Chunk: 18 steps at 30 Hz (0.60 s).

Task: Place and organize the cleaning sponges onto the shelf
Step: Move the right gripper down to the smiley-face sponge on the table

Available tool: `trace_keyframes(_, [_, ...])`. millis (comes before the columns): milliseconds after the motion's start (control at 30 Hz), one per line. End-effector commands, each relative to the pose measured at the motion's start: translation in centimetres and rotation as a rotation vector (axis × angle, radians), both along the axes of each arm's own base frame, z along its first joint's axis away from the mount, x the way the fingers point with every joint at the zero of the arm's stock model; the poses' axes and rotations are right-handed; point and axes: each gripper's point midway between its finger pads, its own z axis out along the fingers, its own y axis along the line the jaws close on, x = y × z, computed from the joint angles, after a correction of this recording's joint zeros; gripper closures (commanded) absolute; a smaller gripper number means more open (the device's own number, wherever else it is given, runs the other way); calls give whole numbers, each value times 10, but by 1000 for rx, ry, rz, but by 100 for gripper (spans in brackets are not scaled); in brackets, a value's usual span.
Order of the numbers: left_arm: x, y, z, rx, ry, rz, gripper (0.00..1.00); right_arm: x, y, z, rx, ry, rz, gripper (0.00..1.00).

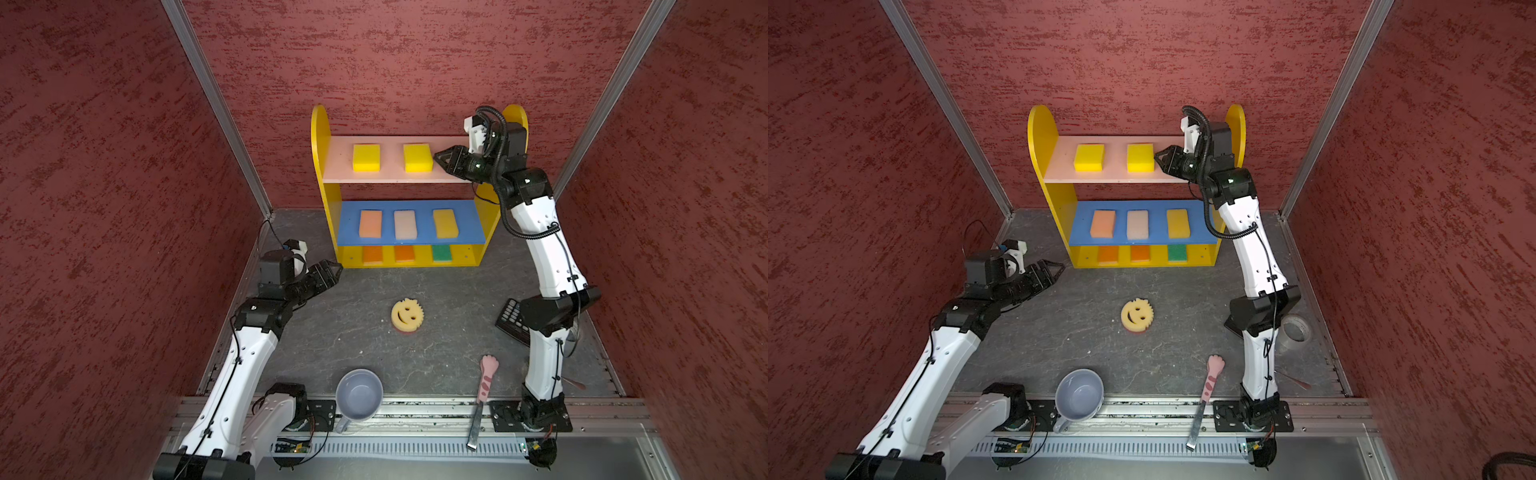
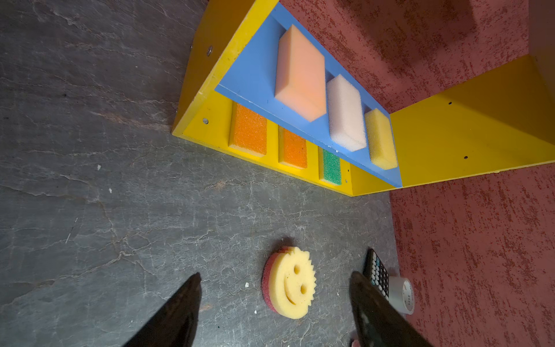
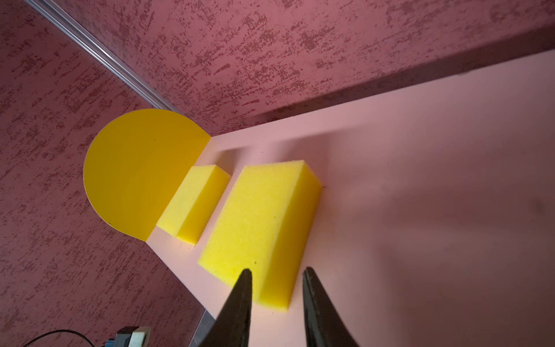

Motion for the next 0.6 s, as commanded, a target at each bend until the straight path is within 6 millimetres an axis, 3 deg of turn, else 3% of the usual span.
trace_keyframes(0, [3, 0, 23, -14, -68, -1, 23, -27, -12, 38, 12, -71, -13, 69])
trace_keyframes(267, [-2, 1, 26, -16, -72, 2, 23, -56, -7, 27, -73, -47, -20, 74])
trace_keyframes(400, [-3, 2, 31, -17, -81, 8, 23, -96, 5, 13, -210, -90, -53, 72])
trace_keyframes(567, [-5, 5, 34, -17, -96, 28, 22, -162, 26, -37, -291, -227, -72, 66])
